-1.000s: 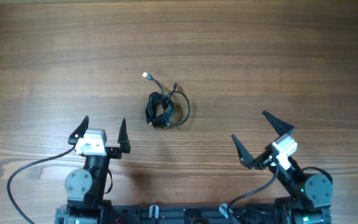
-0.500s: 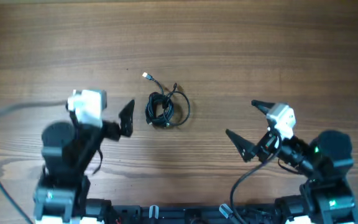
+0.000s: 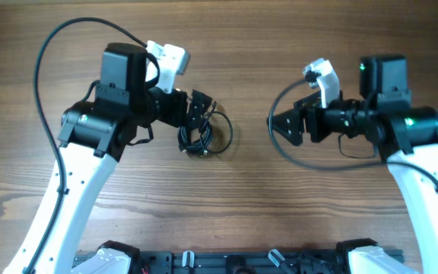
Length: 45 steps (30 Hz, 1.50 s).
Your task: Untangle cables
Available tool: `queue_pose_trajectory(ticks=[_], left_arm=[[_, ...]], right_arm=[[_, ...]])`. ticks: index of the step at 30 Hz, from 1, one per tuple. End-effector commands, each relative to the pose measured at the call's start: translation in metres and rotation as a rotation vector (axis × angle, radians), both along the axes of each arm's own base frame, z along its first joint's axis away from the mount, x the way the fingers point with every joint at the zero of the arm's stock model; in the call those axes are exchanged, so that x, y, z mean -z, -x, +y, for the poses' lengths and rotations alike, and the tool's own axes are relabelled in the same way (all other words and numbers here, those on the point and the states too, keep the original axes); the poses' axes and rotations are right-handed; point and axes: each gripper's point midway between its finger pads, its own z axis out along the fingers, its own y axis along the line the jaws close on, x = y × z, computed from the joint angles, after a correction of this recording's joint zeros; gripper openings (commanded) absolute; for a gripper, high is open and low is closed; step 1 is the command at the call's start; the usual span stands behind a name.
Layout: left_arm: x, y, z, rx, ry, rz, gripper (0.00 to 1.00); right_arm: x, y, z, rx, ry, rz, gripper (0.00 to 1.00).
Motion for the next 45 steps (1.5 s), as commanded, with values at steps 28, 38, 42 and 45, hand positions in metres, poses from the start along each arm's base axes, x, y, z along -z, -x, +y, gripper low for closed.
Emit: queue_pose_trajectory(ticks=[28,38,42,45], left_arm=[[0.253,-0.035,0.050,-0.587,-0.112,0.460,0.55],[0.268,-0.021,0.025,-0.479,-0.059,0.560,0.04],[0.217,-0.030,0.000,-0.371,0.174,0.588,0.04],[0.162,-0.035,-0.003,-0.334,0.354,0.559,0.04]], right_arm=[[0.048,-0.031,-0.024,0.272,0.096,0.245,0.86],[0.047,-0.031,-0.024,0.288,0.086,0.256,0.86],[0.038,-0.030,-0.011,0.235,0.014,0.248,0.86],[0.022,-0.025,0.008,0.143,-0.097,0.242,0.85]])
